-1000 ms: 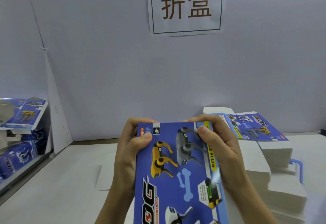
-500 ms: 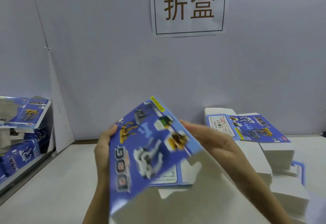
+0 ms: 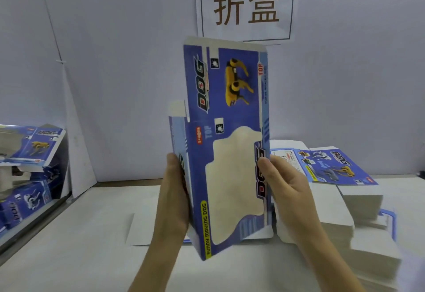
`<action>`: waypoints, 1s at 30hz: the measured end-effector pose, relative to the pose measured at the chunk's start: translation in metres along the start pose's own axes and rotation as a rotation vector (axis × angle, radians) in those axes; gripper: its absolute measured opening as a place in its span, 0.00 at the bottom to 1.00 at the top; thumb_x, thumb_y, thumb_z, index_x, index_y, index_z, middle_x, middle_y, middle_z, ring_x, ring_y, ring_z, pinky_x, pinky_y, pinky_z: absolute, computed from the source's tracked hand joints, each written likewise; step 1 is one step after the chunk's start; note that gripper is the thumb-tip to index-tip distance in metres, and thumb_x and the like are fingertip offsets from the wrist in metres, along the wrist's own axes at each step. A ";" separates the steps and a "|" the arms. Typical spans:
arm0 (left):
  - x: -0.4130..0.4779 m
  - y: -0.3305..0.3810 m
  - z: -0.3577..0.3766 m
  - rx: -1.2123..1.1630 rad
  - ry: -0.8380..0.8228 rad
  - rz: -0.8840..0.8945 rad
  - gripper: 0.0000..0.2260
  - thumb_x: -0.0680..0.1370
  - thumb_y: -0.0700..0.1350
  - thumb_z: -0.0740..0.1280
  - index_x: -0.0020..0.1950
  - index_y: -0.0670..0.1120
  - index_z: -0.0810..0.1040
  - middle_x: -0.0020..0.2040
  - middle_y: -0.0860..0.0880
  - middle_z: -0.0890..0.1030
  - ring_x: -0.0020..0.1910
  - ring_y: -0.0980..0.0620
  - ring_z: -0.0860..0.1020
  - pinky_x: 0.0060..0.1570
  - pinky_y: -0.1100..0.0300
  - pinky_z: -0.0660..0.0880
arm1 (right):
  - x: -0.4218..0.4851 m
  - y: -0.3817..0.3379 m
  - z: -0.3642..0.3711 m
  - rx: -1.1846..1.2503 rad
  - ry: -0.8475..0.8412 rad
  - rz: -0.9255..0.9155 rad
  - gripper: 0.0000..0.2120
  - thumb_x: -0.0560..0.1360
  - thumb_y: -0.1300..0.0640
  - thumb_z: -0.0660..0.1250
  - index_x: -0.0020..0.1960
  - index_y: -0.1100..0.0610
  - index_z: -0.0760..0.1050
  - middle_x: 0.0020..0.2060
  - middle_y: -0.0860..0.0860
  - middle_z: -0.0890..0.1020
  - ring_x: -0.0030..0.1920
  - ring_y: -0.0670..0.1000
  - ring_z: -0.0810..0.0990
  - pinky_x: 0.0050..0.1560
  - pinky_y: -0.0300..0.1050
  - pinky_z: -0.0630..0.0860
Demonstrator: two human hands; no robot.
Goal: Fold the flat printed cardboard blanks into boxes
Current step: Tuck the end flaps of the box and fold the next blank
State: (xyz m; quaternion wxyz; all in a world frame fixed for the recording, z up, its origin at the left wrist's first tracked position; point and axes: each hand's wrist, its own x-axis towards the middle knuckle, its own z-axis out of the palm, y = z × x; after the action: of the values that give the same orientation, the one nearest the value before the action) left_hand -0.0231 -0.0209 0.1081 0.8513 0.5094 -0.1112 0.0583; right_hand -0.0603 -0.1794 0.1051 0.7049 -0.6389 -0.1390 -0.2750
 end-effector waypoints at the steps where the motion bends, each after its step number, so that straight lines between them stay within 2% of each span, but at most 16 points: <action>1: -0.002 0.001 -0.001 0.023 -0.019 -0.009 0.25 0.71 0.62 0.54 0.48 0.44 0.77 0.35 0.48 0.85 0.31 0.49 0.84 0.28 0.62 0.79 | -0.001 0.001 0.000 0.042 -0.001 0.041 0.13 0.72 0.45 0.66 0.52 0.50 0.81 0.45 0.52 0.86 0.44 0.52 0.85 0.36 0.41 0.80; 2: -0.004 0.001 -0.002 0.068 -0.035 0.024 0.25 0.69 0.63 0.55 0.49 0.45 0.77 0.35 0.49 0.85 0.32 0.49 0.84 0.28 0.62 0.79 | -0.003 0.000 0.001 0.072 0.002 0.071 0.14 0.71 0.44 0.66 0.51 0.50 0.82 0.45 0.53 0.86 0.43 0.53 0.85 0.35 0.43 0.81; 4: -0.003 -0.003 -0.007 0.153 0.073 0.099 0.26 0.67 0.66 0.57 0.50 0.47 0.78 0.38 0.49 0.85 0.35 0.48 0.85 0.31 0.59 0.80 | -0.003 0.000 0.003 0.083 0.027 0.089 0.14 0.70 0.43 0.66 0.48 0.50 0.82 0.43 0.55 0.86 0.42 0.55 0.85 0.38 0.50 0.82; 6: -0.002 -0.007 -0.010 0.140 0.126 0.121 0.26 0.66 0.68 0.60 0.49 0.49 0.78 0.40 0.49 0.86 0.36 0.47 0.85 0.34 0.57 0.81 | -0.002 0.000 0.005 0.079 0.050 0.075 0.13 0.73 0.44 0.67 0.45 0.53 0.82 0.40 0.56 0.85 0.40 0.56 0.84 0.40 0.52 0.80; 9: -0.001 -0.007 -0.012 0.081 0.061 0.121 0.25 0.66 0.68 0.60 0.49 0.50 0.79 0.41 0.48 0.85 0.36 0.47 0.85 0.35 0.56 0.82 | -0.002 -0.002 0.004 0.068 -0.019 0.057 0.10 0.74 0.45 0.67 0.47 0.50 0.83 0.41 0.54 0.86 0.39 0.53 0.85 0.35 0.46 0.81; 13: 0.005 -0.004 -0.011 0.193 0.101 0.190 0.19 0.70 0.62 0.58 0.46 0.48 0.76 0.35 0.54 0.84 0.33 0.53 0.84 0.29 0.67 0.77 | -0.002 -0.002 0.000 0.068 0.045 0.009 0.10 0.73 0.44 0.66 0.46 0.46 0.83 0.40 0.52 0.86 0.39 0.51 0.85 0.33 0.42 0.80; 15: 0.004 -0.003 -0.009 0.236 0.048 0.259 0.13 0.73 0.57 0.58 0.50 0.52 0.75 0.40 0.58 0.84 0.40 0.57 0.83 0.30 0.70 0.76 | -0.002 0.001 0.001 0.026 0.092 -0.057 0.11 0.73 0.45 0.64 0.49 0.45 0.83 0.42 0.51 0.86 0.41 0.51 0.85 0.35 0.43 0.81; 17: -0.002 -0.002 -0.004 0.324 -0.045 0.317 0.15 0.75 0.56 0.57 0.58 0.55 0.74 0.48 0.60 0.83 0.48 0.60 0.82 0.33 0.72 0.76 | -0.002 0.003 0.004 -0.008 0.109 -0.105 0.11 0.75 0.45 0.64 0.54 0.43 0.81 0.45 0.49 0.86 0.45 0.51 0.85 0.37 0.43 0.81; 19: -0.006 -0.003 -0.001 0.391 -0.126 0.347 0.17 0.74 0.55 0.59 0.63 0.54 0.72 0.51 0.60 0.82 0.50 0.61 0.82 0.34 0.70 0.77 | -0.002 0.002 0.005 -0.014 0.079 -0.126 0.15 0.74 0.44 0.66 0.60 0.42 0.79 0.49 0.47 0.85 0.49 0.51 0.85 0.39 0.44 0.82; 21: -0.006 -0.007 -0.001 0.466 -0.101 0.397 0.17 0.73 0.54 0.61 0.61 0.53 0.72 0.51 0.61 0.81 0.50 0.62 0.81 0.33 0.70 0.77 | -0.001 0.001 0.003 0.005 0.053 -0.128 0.18 0.73 0.45 0.68 0.62 0.43 0.77 0.52 0.47 0.85 0.52 0.51 0.84 0.40 0.44 0.82; 24: -0.006 -0.010 -0.003 0.516 0.005 0.470 0.12 0.72 0.55 0.61 0.54 0.57 0.74 0.51 0.60 0.81 0.50 0.62 0.80 0.34 0.72 0.75 | 0.001 0.005 -0.002 0.018 0.087 -0.112 0.21 0.72 0.51 0.69 0.65 0.50 0.76 0.54 0.45 0.84 0.55 0.46 0.83 0.41 0.41 0.81; 27: -0.003 -0.007 -0.008 0.589 -0.018 0.551 0.09 0.74 0.52 0.63 0.53 0.57 0.76 0.47 0.56 0.82 0.42 0.60 0.79 0.35 0.74 0.73 | 0.006 0.004 -0.007 0.049 0.105 -0.047 0.12 0.77 0.53 0.63 0.58 0.49 0.81 0.52 0.45 0.85 0.54 0.45 0.83 0.47 0.39 0.79; 28: -0.001 -0.005 -0.011 0.591 -0.076 0.529 0.11 0.74 0.49 0.66 0.56 0.54 0.77 0.47 0.55 0.83 0.43 0.59 0.79 0.37 0.74 0.73 | 0.007 0.004 -0.010 0.098 0.104 -0.013 0.12 0.78 0.53 0.61 0.53 0.47 0.83 0.49 0.45 0.85 0.51 0.45 0.84 0.47 0.40 0.79; 30: 0.005 -0.001 -0.017 0.522 -0.206 0.419 0.17 0.74 0.43 0.73 0.62 0.47 0.77 0.53 0.53 0.84 0.50 0.59 0.81 0.43 0.72 0.75 | 0.008 0.002 -0.017 0.212 0.080 0.042 0.15 0.77 0.52 0.58 0.43 0.42 0.84 0.44 0.44 0.86 0.44 0.44 0.84 0.42 0.40 0.80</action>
State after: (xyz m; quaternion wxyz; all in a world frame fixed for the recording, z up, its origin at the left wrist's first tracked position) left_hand -0.0161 -0.0061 0.1010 0.6462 0.6793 -0.2799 0.2066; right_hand -0.0551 -0.1982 0.1054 0.7790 -0.5521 -0.1257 -0.2694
